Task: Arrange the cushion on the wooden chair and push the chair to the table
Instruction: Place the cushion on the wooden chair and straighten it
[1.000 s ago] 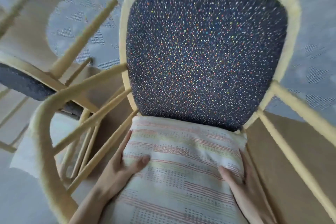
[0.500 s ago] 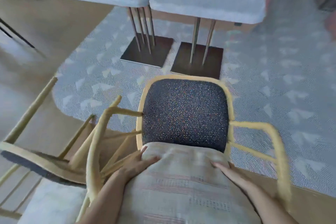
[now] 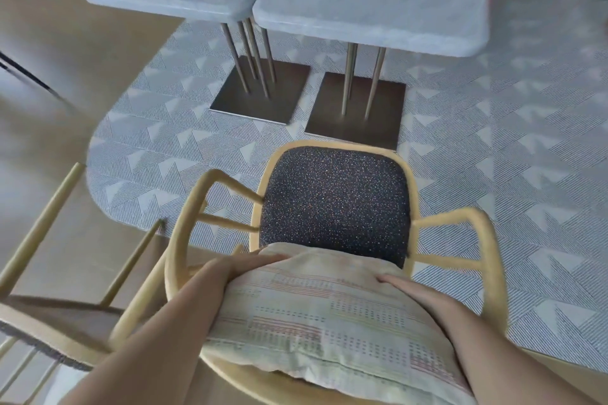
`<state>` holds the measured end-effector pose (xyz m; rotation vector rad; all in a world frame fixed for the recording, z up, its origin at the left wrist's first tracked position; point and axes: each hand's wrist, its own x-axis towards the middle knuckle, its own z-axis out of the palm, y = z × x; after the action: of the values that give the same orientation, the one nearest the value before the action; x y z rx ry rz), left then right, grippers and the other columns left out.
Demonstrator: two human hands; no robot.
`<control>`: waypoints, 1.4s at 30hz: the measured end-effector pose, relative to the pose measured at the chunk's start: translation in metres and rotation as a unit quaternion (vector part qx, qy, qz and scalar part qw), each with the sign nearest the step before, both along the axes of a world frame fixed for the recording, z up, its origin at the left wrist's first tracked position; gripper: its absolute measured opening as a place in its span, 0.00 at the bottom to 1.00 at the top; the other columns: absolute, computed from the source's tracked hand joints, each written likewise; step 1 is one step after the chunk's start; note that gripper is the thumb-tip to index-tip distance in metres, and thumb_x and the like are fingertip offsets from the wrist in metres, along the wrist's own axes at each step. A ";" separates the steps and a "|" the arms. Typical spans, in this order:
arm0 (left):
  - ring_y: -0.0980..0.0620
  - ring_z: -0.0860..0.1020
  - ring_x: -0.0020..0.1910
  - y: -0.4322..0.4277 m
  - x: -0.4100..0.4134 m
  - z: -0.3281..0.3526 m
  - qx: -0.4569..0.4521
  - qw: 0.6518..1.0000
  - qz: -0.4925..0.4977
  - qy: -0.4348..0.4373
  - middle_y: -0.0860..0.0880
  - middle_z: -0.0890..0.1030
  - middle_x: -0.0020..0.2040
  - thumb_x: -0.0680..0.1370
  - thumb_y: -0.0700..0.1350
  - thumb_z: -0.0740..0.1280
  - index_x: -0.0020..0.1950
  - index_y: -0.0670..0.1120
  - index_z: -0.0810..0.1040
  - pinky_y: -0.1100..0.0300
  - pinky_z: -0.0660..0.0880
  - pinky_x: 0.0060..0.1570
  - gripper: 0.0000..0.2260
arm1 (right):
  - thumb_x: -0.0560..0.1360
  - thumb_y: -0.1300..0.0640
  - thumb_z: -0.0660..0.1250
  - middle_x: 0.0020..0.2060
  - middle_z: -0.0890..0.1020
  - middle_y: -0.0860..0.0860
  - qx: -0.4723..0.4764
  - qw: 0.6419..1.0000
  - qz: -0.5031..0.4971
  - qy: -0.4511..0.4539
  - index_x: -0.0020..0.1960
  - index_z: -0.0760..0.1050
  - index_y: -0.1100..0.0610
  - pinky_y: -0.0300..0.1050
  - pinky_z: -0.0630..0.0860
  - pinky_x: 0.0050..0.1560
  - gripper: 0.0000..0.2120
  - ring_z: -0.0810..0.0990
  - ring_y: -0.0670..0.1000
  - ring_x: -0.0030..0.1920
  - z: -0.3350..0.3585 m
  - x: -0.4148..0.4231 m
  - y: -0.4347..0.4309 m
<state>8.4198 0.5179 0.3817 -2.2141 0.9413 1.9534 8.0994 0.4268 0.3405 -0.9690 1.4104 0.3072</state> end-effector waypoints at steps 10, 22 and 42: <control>0.46 0.82 0.68 -0.060 0.016 0.002 0.027 1.000 0.007 0.014 0.46 0.83 0.70 0.82 0.66 0.65 0.78 0.52 0.73 0.45 0.76 0.72 0.29 | 0.87 0.49 0.58 0.74 0.75 0.56 0.002 0.998 0.019 -0.065 0.77 0.70 0.57 0.52 0.64 0.79 0.22 0.71 0.54 0.76 0.012 0.006 -0.050; 0.46 0.80 0.71 0.023 -0.007 0.181 -0.599 0.690 0.401 0.075 0.51 0.82 0.68 0.76 0.69 0.69 0.63 0.63 0.81 0.51 0.77 0.69 0.19 | 0.75 0.42 0.67 0.64 0.80 0.41 -0.440 0.828 -0.091 -0.336 0.73 0.75 0.59 0.23 0.71 0.58 0.31 0.78 0.30 0.62 0.175 0.036 -0.041; 0.42 0.78 0.70 0.549 0.008 0.437 -0.777 0.437 0.400 -0.212 0.50 0.80 0.68 0.81 0.63 0.67 0.64 0.59 0.79 0.42 0.71 0.73 0.14 | 0.72 0.27 0.68 0.77 0.72 0.54 -0.368 0.583 0.192 -0.698 0.74 0.67 0.59 0.51 0.66 0.79 0.45 0.71 0.54 0.77 0.458 0.226 0.379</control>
<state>8.4283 1.0671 0.8184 -4.1142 2.3382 -0.7334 8.3251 0.8054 0.7980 -1.6020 -0.2778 -0.7403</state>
